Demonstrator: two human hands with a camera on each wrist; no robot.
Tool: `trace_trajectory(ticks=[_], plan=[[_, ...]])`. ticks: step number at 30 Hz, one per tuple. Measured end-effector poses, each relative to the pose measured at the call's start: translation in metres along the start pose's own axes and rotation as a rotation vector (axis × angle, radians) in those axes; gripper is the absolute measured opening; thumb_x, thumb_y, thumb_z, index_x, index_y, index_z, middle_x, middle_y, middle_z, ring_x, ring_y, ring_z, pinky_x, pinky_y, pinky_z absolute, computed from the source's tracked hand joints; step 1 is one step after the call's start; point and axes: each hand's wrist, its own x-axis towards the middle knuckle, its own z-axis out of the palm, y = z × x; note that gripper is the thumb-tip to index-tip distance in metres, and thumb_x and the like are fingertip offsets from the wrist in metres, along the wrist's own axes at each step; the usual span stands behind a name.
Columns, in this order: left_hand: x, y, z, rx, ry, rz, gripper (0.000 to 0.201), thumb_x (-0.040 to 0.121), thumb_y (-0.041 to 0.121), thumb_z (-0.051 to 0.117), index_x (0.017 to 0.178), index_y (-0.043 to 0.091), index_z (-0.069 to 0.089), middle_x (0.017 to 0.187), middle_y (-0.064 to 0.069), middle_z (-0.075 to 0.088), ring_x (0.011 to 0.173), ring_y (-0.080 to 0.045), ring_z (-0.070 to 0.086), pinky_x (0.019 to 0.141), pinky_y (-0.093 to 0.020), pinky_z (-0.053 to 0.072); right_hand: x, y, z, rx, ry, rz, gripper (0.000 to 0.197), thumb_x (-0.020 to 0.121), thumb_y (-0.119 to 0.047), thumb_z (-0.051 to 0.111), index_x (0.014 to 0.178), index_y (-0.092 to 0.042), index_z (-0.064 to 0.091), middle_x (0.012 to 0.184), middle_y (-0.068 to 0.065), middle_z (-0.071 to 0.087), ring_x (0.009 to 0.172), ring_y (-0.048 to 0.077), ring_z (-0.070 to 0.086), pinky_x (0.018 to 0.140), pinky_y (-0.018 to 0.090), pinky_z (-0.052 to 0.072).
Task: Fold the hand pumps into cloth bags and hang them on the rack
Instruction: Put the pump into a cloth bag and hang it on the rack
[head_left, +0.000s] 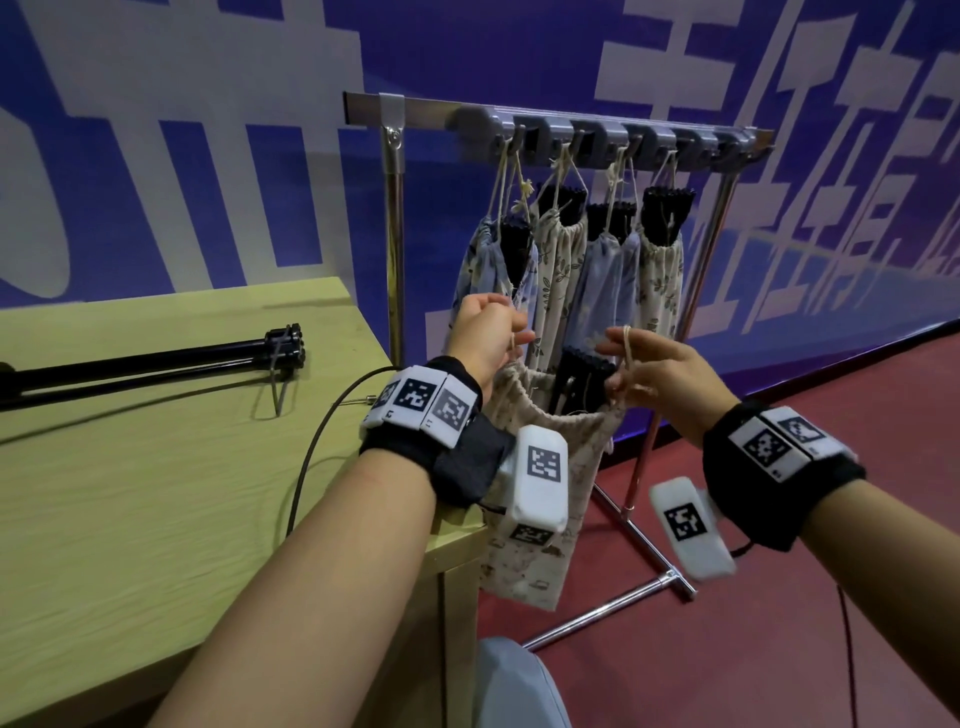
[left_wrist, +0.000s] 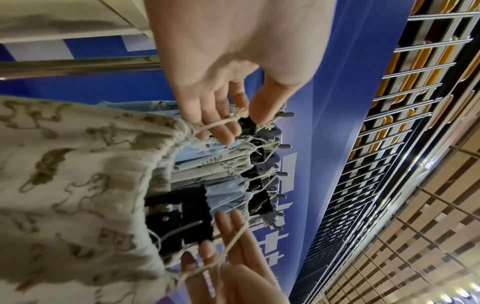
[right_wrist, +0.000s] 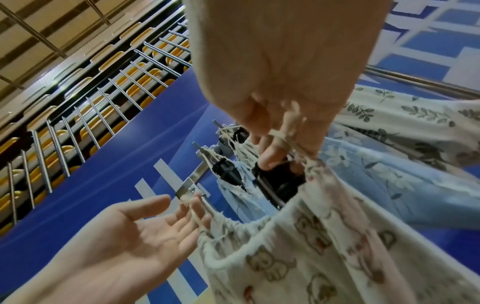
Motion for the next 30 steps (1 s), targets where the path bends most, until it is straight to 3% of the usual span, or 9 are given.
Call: trace_trajectory(ticks=[4,8,13,15,17,21,23,26,30], plan=[[-0.005,0.001,0.002,0.025,-0.057,0.118,0.044,0.082,-0.024,0.030,0.087,0.016,0.047,0.087,-0.002,0.052,0.071,-0.013,0.059,0.061,-0.022,0.050,-0.001,-0.006,0.006,-0.030,0.060,-0.154,0.043,0.090,0.014,0.045,0.120,-0.014,0.059,0.103,-0.005,0.064,0.055,0.004,0.062,0.056,0.020,0.056],[-0.007,0.000,-0.002,-0.014,-0.043,0.230,0.046,0.078,-0.027,0.047,0.090,0.018,0.048,0.084,-0.004,0.054,0.075,-0.015,0.065,0.060,-0.026,0.058,-0.004,-0.016,0.012,-0.017,0.150,-0.224,0.025,0.090,0.000,0.056,0.110,-0.012,0.064,0.089,-0.003,0.066,0.049,0.003,0.061,0.051,0.017,0.053],[-0.009,0.006,-0.004,-0.168,-0.061,0.115,0.033,0.088,0.017,0.063,0.116,0.013,0.046,0.101,-0.002,0.059,0.071,-0.019,0.065,0.051,-0.024,0.056,-0.004,-0.013,0.010,0.028,0.260,-0.181,0.016,0.094,-0.021,0.055,0.101,-0.015,0.068,0.076,0.003,0.066,0.037,0.006,0.051,0.042,0.020,0.045],[-0.007,0.007,-0.003,-0.161,-0.085,0.006,0.030,0.092,0.028,0.057,0.115,0.013,0.046,0.098,0.001,0.056,0.071,-0.021,0.065,0.053,-0.025,0.055,-0.004,-0.006,0.010,-0.002,0.262,-0.153,0.018,0.095,-0.025,0.053,0.094,-0.017,0.069,0.072,0.004,0.065,0.034,0.006,0.048,0.040,0.019,0.042],[-0.005,0.004,-0.004,-0.070,-0.087,-0.083,0.019,0.095,0.025,0.053,0.106,0.010,0.051,0.095,0.000,0.054,0.069,-0.020,0.064,0.051,-0.025,0.053,-0.003,0.002,0.012,-0.044,0.258,-0.118,0.024,0.097,-0.026,0.050,0.085,-0.017,0.068,0.067,0.005,0.063,0.036,0.009,0.048,0.040,0.018,0.042],[-0.007,-0.002,-0.007,0.213,-0.152,-0.294,0.004,0.091,0.015,0.051,0.088,0.012,0.053,0.081,-0.001,0.051,0.064,-0.016,0.052,0.057,-0.027,0.044,0.002,0.011,0.010,-0.012,0.230,0.104,0.028,0.099,-0.013,0.037,0.091,-0.004,0.062,0.054,0.005,0.056,0.043,0.013,0.050,0.048,0.022,0.045],[-0.007,-0.001,-0.003,0.188,-0.166,-0.232,0.009,0.090,0.010,0.052,0.085,0.017,0.056,0.084,0.002,0.053,0.070,-0.017,0.049,0.063,-0.028,0.042,0.001,0.010,0.006,0.040,0.201,0.122,0.025,0.093,0.001,0.037,0.095,0.000,0.061,0.051,0.005,0.055,0.039,0.012,0.047,0.043,0.018,0.042],[-0.007,0.002,-0.001,0.177,-0.147,-0.115,0.024,0.085,-0.002,0.048,0.080,0.020,0.058,0.081,0.001,0.052,0.068,-0.014,0.047,0.066,-0.029,0.038,0.000,0.006,-0.001,-0.092,0.144,0.050,0.042,0.083,0.015,0.029,0.101,-0.001,0.063,0.070,0.007,0.062,0.031,0.010,0.042,0.037,0.015,0.036],[-0.005,0.001,-0.001,0.152,-0.149,-0.110,0.032,0.083,-0.009,0.043,0.082,0.019,0.058,0.085,0.001,0.049,0.074,-0.016,0.045,0.071,-0.032,0.039,-0.001,0.009,-0.003,-0.344,0.062,0.025,0.049,0.083,0.020,0.027,0.110,0.000,0.063,0.091,0.008,0.066,0.038,0.012,0.053,0.040,0.023,0.048]])
